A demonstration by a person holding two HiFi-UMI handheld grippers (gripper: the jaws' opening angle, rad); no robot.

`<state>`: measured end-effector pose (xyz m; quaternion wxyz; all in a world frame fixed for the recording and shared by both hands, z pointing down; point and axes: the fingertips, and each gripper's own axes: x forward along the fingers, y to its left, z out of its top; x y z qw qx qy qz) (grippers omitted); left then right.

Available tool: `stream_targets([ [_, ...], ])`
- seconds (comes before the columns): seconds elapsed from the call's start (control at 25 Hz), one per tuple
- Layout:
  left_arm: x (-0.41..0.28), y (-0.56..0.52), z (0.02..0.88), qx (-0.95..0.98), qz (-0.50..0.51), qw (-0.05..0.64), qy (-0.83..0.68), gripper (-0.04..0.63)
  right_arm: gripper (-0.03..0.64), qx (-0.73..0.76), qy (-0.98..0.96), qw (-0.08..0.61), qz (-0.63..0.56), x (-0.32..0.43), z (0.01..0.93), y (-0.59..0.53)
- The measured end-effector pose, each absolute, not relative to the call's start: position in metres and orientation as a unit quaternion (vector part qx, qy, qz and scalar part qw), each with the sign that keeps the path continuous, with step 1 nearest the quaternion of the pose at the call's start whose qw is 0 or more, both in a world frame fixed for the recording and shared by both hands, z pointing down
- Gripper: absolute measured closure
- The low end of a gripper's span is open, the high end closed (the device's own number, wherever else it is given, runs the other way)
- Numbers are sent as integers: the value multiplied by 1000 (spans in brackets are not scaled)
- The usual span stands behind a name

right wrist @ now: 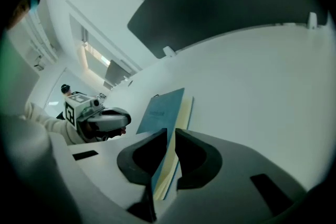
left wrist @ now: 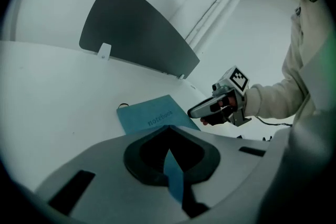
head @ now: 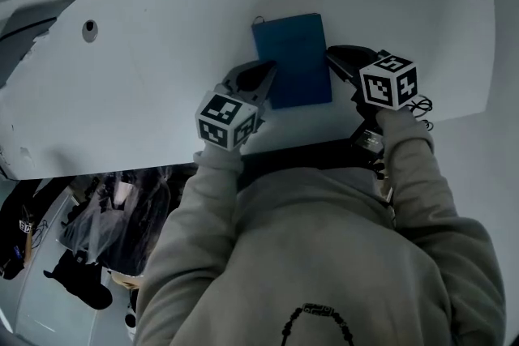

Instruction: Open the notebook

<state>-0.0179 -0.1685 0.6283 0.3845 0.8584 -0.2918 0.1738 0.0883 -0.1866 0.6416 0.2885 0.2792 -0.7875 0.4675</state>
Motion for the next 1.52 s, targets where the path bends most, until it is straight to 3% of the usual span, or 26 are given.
stream_targets([
  [0.2, -15, -164, 642, 856, 187, 388, -286, 598, 465, 268, -766, 278, 514, 85, 660, -184],
  [0.6, -4, -157, 660, 852, 216, 410, -246, 598, 462, 269, -757, 318, 504, 79, 673, -182],
  [0.84, 3, -162, 665, 847, 235, 406, -250, 598, 462, 256, -756, 264, 542, 76, 659, -184],
  [1.04, -4, -160, 659, 855, 207, 419, -226, 598, 463, 210, -765, 178, 582, 50, 616, -188],
  [1.52, -38, -156, 643, 844, 138, 440, -273, 598, 499, 132, -796, 163, 567, -6, 564, -177],
])
